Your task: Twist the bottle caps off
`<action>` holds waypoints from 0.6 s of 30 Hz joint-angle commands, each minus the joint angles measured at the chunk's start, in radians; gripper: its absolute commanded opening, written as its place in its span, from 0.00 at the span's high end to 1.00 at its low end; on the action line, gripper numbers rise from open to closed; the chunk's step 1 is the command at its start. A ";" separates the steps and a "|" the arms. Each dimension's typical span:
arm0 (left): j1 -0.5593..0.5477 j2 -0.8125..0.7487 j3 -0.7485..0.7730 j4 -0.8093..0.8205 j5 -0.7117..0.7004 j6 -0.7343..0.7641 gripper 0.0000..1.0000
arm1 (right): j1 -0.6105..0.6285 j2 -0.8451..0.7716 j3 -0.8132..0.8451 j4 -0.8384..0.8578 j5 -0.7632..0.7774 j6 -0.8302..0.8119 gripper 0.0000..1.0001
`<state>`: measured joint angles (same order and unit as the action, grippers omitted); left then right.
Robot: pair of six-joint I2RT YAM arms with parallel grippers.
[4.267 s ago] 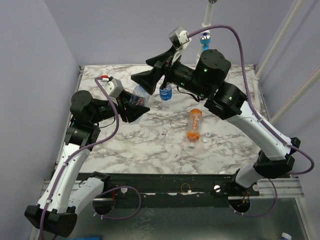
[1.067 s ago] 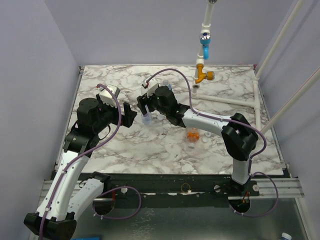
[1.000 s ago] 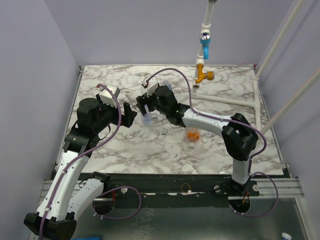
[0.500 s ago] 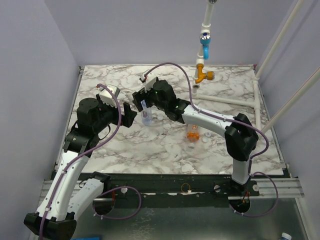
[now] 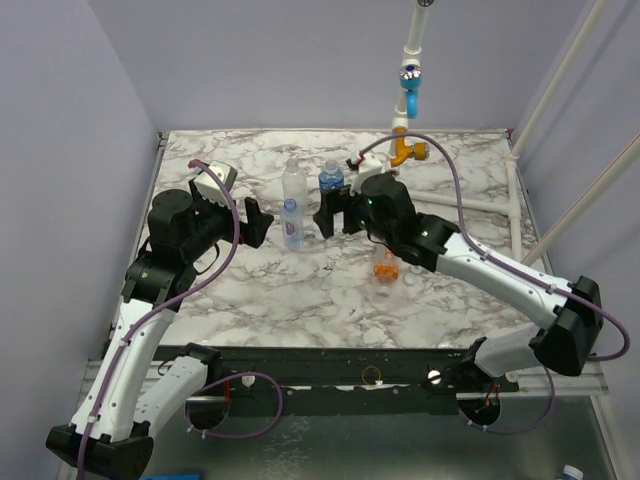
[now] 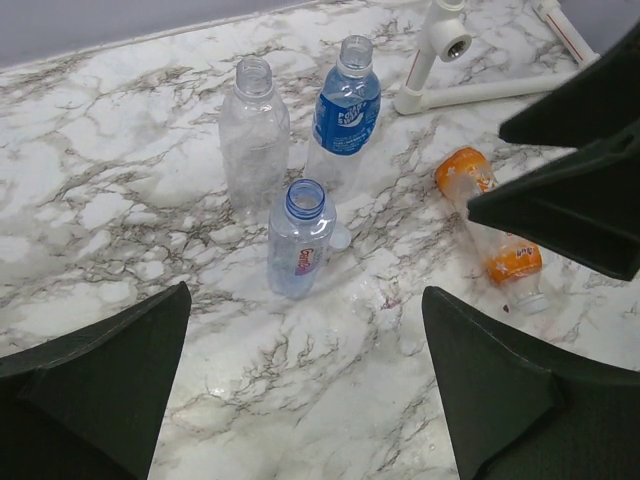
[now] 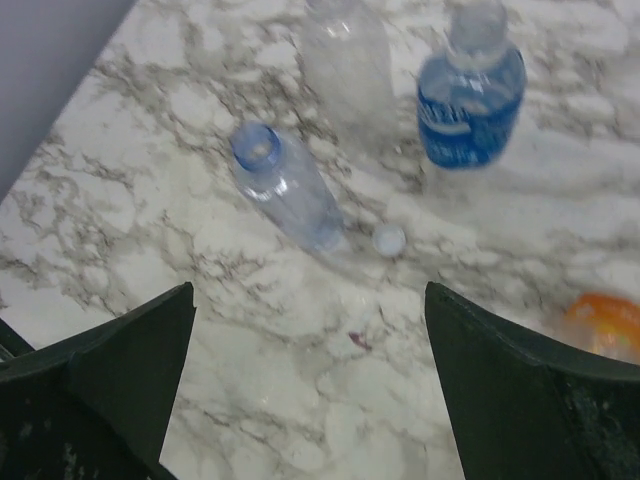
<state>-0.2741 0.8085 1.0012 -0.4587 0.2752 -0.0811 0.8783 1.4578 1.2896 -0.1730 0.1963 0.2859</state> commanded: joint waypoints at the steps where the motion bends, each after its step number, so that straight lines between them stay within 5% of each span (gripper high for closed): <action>1: 0.002 0.015 0.048 -0.009 0.017 0.022 0.01 | 0.008 -0.115 -0.171 -0.316 0.134 0.219 0.00; 12: 0.002 0.074 0.057 -0.009 0.122 0.043 0.01 | 0.008 -0.277 -0.343 -0.539 0.230 0.390 0.00; 18: 0.003 0.105 0.072 -0.008 0.179 0.038 0.01 | -0.004 -0.201 -0.442 -0.399 0.333 0.377 0.00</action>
<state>-0.2741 0.9009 1.0393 -0.4587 0.3794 -0.0505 0.8780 1.2015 0.9100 -0.6338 0.4194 0.6392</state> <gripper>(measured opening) 0.988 0.998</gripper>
